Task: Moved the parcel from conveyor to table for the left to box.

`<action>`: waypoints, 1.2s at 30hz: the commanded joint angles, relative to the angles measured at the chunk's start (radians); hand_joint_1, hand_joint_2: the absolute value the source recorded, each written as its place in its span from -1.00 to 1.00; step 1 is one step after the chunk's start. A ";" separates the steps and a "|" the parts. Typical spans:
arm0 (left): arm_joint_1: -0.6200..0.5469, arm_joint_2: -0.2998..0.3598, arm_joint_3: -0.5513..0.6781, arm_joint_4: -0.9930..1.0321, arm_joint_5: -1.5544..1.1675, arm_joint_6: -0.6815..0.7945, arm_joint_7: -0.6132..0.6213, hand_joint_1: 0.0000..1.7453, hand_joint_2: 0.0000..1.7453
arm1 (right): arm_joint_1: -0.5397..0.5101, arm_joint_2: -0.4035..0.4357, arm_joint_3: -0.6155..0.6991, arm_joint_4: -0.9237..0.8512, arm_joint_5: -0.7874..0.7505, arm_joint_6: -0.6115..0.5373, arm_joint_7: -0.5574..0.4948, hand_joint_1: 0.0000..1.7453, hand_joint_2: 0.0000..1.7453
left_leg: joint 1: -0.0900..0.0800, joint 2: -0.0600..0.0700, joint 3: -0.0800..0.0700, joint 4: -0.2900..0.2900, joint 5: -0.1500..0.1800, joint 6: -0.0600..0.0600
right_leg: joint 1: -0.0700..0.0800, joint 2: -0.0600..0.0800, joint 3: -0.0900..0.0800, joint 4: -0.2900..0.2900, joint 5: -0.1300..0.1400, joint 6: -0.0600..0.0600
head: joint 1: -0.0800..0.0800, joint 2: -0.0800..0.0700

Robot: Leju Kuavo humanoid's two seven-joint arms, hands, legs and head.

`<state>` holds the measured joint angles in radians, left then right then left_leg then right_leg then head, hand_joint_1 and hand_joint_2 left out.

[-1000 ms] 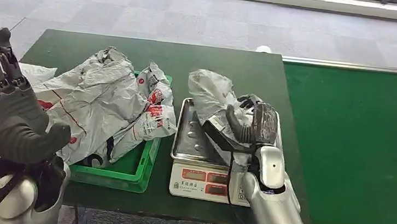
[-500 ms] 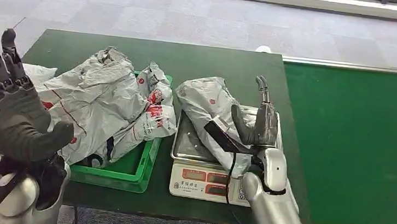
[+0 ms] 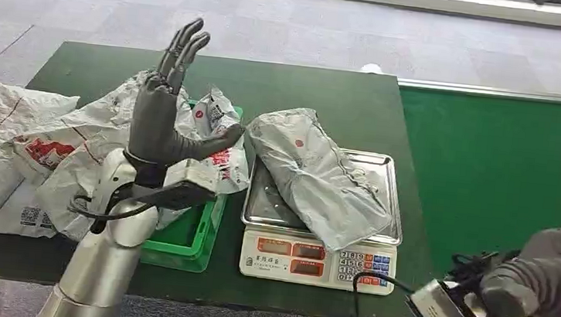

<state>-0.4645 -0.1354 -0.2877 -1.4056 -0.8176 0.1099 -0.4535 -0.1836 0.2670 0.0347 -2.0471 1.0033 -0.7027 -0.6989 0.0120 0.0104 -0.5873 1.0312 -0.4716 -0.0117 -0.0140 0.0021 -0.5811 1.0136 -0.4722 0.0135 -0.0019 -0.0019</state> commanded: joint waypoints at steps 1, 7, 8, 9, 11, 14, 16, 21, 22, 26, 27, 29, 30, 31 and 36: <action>-0.260 -0.035 -0.212 0.559 -0.267 0.069 0.100 -1.00 1.00 | 0.008 0.074 -0.044 -0.110 -0.011 0.005 0.001 -1.00 1.00 | -0.001 -0.009 -0.001 -0.001 0.003 0.001 | 0.000 -0.009 0.002 0.000 0.000 -0.001 | 0.000 0.000; -0.317 -0.078 -0.345 0.793 -0.470 0.125 0.182 -1.00 1.00 | -0.015 0.082 -0.035 -0.051 -0.015 0.005 0.001 -1.00 1.00 | 0.000 -0.004 0.001 -0.001 0.002 0.001 | 0.000 -0.004 0.002 0.000 0.001 0.000 | 0.000 0.000; -0.326 -0.081 -0.370 0.831 -0.500 0.113 0.190 -1.00 1.00 | -0.016 0.082 -0.036 -0.044 -0.018 0.005 0.001 -1.00 1.00 | -0.001 -0.005 0.001 -0.003 0.004 0.001 | 0.000 -0.004 0.002 -0.002 0.002 -0.001 | 0.000 0.000; -0.328 -0.081 -0.391 0.863 -0.524 0.113 0.193 -1.00 1.00 | -0.016 0.082 -0.039 -0.038 -0.024 0.005 0.001 -1.00 1.00 | -0.001 -0.004 0.001 -0.001 0.003 0.001 | -0.001 -0.003 0.002 0.000 0.001 0.000 | 0.000 0.000; -0.323 -0.079 -0.396 0.878 -0.532 0.122 0.196 -1.00 1.00 | -0.015 0.082 -0.040 -0.037 -0.026 0.005 0.001 -1.00 1.00 | -0.001 -0.003 0.001 -0.002 0.003 0.001 | 0.000 -0.002 0.002 -0.001 0.002 -0.001 | 0.000 0.000; -0.327 -0.081 -0.388 0.918 -0.531 0.154 0.201 -1.00 1.00 | -0.010 0.082 -0.043 -0.035 -0.033 0.005 0.001 -1.00 1.00 | -0.001 -0.001 0.001 -0.002 0.003 0.001 | 0.000 0.000 0.001 -0.001 0.002 -0.001 | 0.000 0.000; -0.336 -0.085 -0.394 0.942 -0.543 0.159 0.210 -1.00 1.00 | -0.009 0.082 -0.044 -0.036 -0.032 0.005 0.001 -1.00 1.00 | 0.000 -0.001 0.000 -0.001 0.002 0.001 | 0.000 0.000 0.001 -0.001 0.002 -0.001 | 0.000 0.000; -0.334 -0.079 -0.402 0.971 -0.553 0.161 0.203 -1.00 1.00 | -0.010 0.082 -0.042 -0.029 -0.024 0.005 0.001 -1.00 1.00 | 0.000 0.000 -0.001 0.000 0.002 0.001 | 0.000 0.001 0.000 0.000 0.001 0.000 | 0.000 0.000; -0.334 -0.079 -0.402 0.971 -0.553 0.161 0.203 -1.00 1.00 | -0.010 0.082 -0.042 -0.029 -0.024 0.005 0.001 -1.00 1.00 | 0.000 0.000 0.000 -0.002 0.003 0.001 | 0.000 0.001 0.000 -0.001 0.002 -0.001 | 0.000 0.000; -0.334 -0.079 -0.402 0.971 -0.553 0.161 0.203 -1.00 1.00 | -0.010 0.082 -0.042 -0.029 -0.024 0.005 0.001 -1.00 1.00 | 0.000 -0.001 -0.001 0.000 0.002 0.001 | 0.000 0.000 0.000 0.000 0.002 0.000 | 0.000 0.000; -0.337 -0.076 -0.407 0.982 -0.559 0.156 0.202 -1.00 1.00 | -0.008 0.082 -0.044 -0.028 -0.029 0.005 0.001 -1.00 1.00 | 0.000 -0.001 -0.001 -0.002 0.003 0.001 | 0.000 0.000 0.000 -0.001 0.002 -0.001 | 0.000 0.000; -0.342 -0.076 -0.413 0.994 -0.566 0.151 0.202 -1.00 1.00 | -0.012 0.082 -0.047 -0.026 -0.029 0.005 0.001 -1.00 1.00 | 0.000 0.000 0.000 -0.003 0.003 0.001 | 0.000 0.001 0.000 -0.001 0.003 -0.001 | 0.000 0.000; -0.345 -0.077 -0.420 1.002 -0.576 0.152 0.205 -1.00 1.00 | -0.015 0.082 -0.050 -0.024 -0.030 0.005 0.001 -1.00 1.00 | 0.000 0.000 -0.001 -0.001 0.003 0.001 | 0.000 0.001 0.000 0.000 0.002 -0.001 | 0.000 0.000; -0.345 -0.077 -0.420 1.002 -0.576 0.152 0.205 -1.00 1.00 | -0.015 0.082 -0.050 -0.024 -0.030 0.005 0.001 -1.00 1.00 | 0.000 0.000 -0.001 -0.002 0.003 0.001 | 0.000 0.001 0.000 -0.001 0.002 -0.001 | 0.000 0.000; -0.347 -0.083 -0.444 1.024 -0.607 0.162 0.218 -1.00 1.00 | -0.016 0.082 -0.056 -0.025 -0.025 0.005 0.001 -1.00 1.00 | 0.000 -0.001 -0.001 -0.001 0.002 0.001 | 0.000 0.000 0.000 0.000 0.002 -0.001 | 0.000 0.000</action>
<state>-0.7571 -0.2296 -0.6340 -0.4880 -1.3984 0.2659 -0.2495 -0.1788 0.2670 0.0339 -2.1187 0.9755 -0.6977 -0.6985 0.0119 0.0097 -0.5884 1.0310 -0.4697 -0.0108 -0.0140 0.0021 -0.5805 1.0137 -0.4710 0.0139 -0.0015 -0.0019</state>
